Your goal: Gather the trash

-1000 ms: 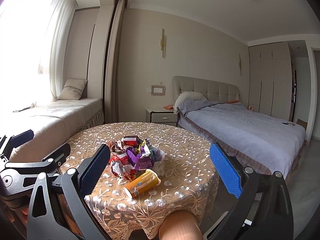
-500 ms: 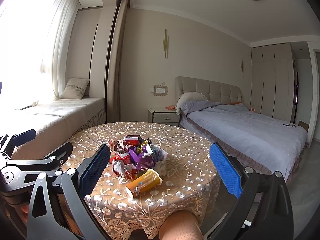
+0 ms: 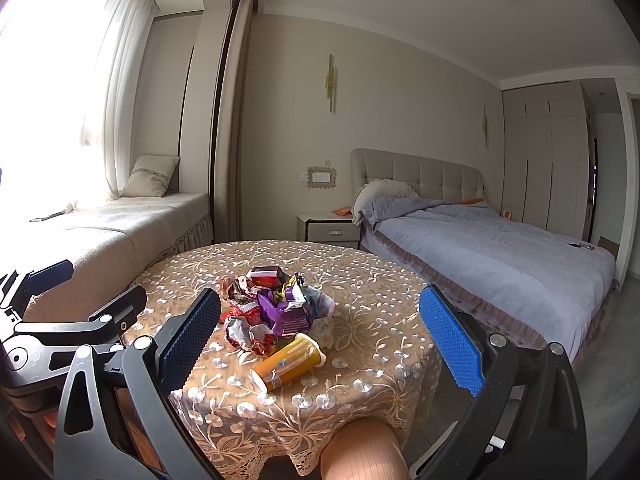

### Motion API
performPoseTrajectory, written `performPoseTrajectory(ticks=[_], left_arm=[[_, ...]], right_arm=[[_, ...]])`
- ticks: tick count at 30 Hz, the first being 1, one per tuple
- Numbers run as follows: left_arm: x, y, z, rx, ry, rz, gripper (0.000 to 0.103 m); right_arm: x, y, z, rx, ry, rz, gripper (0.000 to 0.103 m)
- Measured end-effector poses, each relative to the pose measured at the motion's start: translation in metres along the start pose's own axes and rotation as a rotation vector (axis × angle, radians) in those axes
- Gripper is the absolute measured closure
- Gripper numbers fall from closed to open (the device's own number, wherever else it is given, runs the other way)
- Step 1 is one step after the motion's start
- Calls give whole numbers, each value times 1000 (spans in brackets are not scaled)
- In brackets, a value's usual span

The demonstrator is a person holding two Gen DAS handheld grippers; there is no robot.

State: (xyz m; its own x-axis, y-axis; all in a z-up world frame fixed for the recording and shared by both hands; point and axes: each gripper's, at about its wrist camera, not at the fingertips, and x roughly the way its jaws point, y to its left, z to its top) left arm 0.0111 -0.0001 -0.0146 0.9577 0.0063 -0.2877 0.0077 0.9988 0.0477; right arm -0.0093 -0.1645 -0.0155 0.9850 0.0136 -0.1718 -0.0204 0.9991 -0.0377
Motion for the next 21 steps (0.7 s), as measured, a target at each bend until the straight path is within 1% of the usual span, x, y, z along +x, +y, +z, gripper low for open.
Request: performPoseTrajectory(ticks=[10,14,19,21], left_arm=[[2,-1,-2,4,9,5,5],[8,-3,-5,14,21,1,5],[28,-6,-16,18,70,-49,5],[38,-8,-23,31,94,-49,5]], right_arm=[[3,0,-1,-3,6,-4,4],[9,-1,-5,2,22,4,4],[23,-6,-16,-4,53,6,4],[32,-9,-22,-6,74,4,4]])
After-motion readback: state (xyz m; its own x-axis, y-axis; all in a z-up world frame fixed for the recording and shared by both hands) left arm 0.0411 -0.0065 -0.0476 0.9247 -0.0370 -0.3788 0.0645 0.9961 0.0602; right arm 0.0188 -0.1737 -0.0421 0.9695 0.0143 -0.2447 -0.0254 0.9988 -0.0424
